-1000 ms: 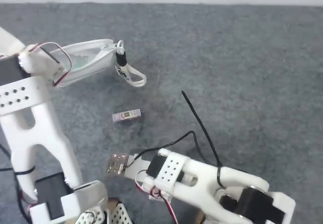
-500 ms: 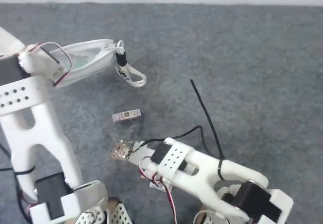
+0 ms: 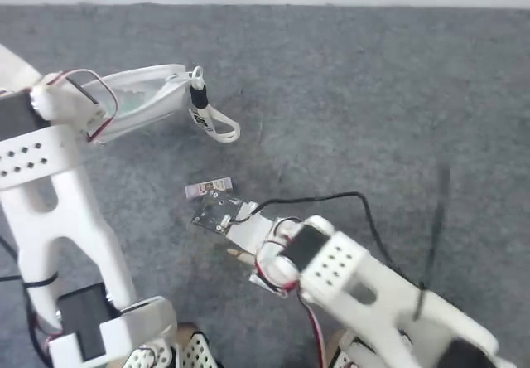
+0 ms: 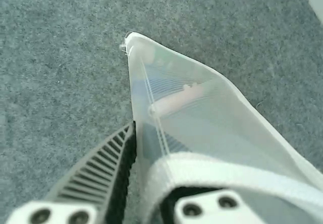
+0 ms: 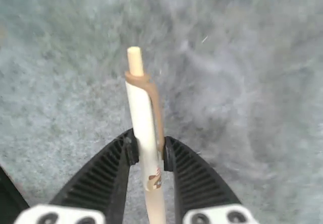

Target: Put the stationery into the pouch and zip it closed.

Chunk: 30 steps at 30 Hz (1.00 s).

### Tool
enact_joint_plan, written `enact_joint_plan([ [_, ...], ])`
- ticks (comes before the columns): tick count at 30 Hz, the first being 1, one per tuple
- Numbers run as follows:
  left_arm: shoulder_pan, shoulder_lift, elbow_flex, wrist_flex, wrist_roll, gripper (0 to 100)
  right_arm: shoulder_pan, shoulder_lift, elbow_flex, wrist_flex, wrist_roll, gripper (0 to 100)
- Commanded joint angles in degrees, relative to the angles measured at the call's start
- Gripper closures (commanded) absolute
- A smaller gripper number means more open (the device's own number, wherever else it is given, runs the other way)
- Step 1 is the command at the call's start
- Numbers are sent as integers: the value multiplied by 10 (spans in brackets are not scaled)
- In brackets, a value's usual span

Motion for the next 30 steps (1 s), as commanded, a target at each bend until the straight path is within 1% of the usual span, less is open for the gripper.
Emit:
enact_joint_plan([
  [1, -1, -37, -2, -17, 11, 989, 7, -88, -21, 16, -29, 992],
  [4, 0, -37, -2, -17, 11, 989, 13, -136, -4, 0, -85, 992],
  [7, 9, -38, -2, -17, 11, 989, 36, -182, 15, -33, -127, 992],
  [13, 47, -39, -2, 3, 8, 989, 79, -286, 49, -88, -167, 992],
  [21, 50, -38, -2, 3, 8, 989, 77, -436, 118, -160, -238, 992],
  [25, 48, -38, -2, 2, 8, 989, 76, -502, 178, -226, -266, 992],
  [30, 47, -38, -2, 3, 8, 989, 76, -571, 244, -344, -267, 992],
])
